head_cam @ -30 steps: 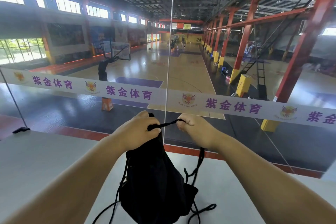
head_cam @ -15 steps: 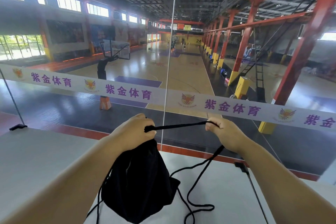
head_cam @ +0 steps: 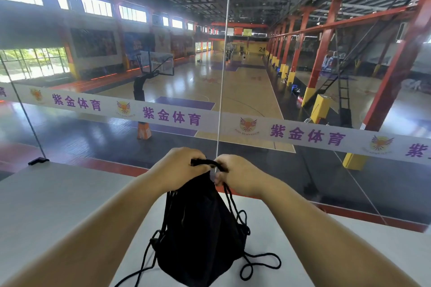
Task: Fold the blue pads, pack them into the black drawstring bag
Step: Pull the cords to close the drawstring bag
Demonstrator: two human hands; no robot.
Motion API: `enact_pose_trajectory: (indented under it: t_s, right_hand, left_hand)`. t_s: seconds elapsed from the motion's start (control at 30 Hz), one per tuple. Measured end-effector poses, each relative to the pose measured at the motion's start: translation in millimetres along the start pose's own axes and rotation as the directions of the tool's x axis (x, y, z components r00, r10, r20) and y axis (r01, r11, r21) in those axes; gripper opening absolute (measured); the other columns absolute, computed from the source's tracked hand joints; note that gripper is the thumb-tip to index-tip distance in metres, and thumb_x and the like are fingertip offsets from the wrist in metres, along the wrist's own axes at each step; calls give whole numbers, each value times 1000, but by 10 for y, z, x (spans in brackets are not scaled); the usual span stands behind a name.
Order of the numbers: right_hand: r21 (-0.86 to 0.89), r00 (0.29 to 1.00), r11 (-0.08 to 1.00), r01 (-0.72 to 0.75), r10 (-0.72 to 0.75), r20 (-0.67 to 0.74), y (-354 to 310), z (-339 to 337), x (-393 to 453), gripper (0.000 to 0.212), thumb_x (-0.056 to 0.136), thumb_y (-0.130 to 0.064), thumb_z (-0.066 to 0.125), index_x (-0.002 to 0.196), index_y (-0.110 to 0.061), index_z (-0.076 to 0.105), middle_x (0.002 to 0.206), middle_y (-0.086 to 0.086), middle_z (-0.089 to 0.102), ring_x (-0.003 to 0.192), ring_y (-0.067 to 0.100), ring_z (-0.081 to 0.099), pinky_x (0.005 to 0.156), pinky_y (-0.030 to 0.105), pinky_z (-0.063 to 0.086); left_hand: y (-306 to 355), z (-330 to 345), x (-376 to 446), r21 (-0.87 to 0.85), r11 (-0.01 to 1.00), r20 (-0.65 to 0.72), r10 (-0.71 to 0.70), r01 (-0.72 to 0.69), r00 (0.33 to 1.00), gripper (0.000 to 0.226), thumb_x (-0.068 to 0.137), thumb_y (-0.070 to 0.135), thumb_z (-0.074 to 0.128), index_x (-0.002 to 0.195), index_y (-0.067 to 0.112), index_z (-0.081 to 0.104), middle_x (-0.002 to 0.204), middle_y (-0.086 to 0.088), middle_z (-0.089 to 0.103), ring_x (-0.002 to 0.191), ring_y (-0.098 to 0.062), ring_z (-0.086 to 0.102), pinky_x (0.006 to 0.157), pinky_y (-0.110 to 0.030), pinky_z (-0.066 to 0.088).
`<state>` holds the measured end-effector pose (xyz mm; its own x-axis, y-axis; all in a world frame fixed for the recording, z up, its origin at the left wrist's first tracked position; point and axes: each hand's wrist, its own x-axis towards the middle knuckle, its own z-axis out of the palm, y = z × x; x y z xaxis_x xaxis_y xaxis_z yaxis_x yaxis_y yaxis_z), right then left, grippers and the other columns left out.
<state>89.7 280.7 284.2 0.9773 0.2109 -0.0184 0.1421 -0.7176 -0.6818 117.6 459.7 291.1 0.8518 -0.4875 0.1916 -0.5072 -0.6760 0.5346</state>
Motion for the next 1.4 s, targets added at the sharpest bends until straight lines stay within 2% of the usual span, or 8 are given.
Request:
enact_pose_trajectory:
  t_s: [0.13,0.23,0.43,0.7,0.87,1.0,1.2,1.4]
  right_hand:
    - [66,981,998,-3,15,-191,0,-116,89,32,89,-8,45,116,-18,58,106,-1,59,84,12,55,68,21,41]
    - [155,972,987,32,5,-236,-38,-273,95,41,85,-10,45,124,-22,54,101,-4,54,84,13,54,75,25,43]
    - [-125,973,966,227,-221,59,-256,-148,148,60,80,-36,69,136,-30,48,135,-13,42,119,6,41,97,23,31]
    - [-18,968,982,187,-182,171,-388,197,169,41,74,-50,71,108,-33,56,102,-14,58,95,9,56,84,28,43]
    - [-354,976,912,207,-218,9,-360,384,132,54,77,-47,62,127,-37,43,120,-6,61,102,21,58,83,35,47]
    - [-497,972,845,199,-235,-10,-264,366,98,26,85,-38,49,110,-34,54,100,-3,61,89,21,56,68,33,44]
    - [-614,968,768,181,-251,-28,-108,111,58,17,88,-38,44,94,-29,57,94,-6,58,94,20,52,68,35,47]
    - [-574,984,811,108,-168,-53,56,-118,-47,24,94,-38,40,87,-21,56,87,-6,54,85,18,52,72,35,45]
  left_hand:
    - [-90,-99,-98,-140,988,-2,-72,71,997,18,86,28,64,104,30,66,93,10,68,85,-7,66,75,-19,53]
    - [-155,-216,-158,-175,981,-28,-93,86,995,23,86,15,63,104,29,62,99,7,68,92,-9,66,86,-26,54]
    - [10,-359,-152,-228,974,-89,-21,0,996,20,82,13,69,76,31,64,83,6,71,83,-10,68,87,-28,53]
    - [-23,-444,-254,-232,973,-193,-60,14,979,27,89,8,60,76,31,61,80,13,65,77,-5,62,70,-11,42]
    - [-159,-437,-332,-5,997,-161,-73,73,984,12,91,20,59,81,25,64,81,11,64,75,-5,60,64,-9,38]
    - [-272,-386,-383,246,965,-90,-76,96,993,31,93,36,53,67,20,56,67,9,50,62,-7,49,56,-12,29]
    - [-290,-484,-429,-2,970,-248,-235,242,940,45,83,41,65,56,12,45,57,-1,43,52,-14,40,50,-23,30]
    - [-437,-726,-389,14,936,-375,-321,352,870,43,93,36,53,61,10,40,60,0,40,56,-15,39,51,-24,29]
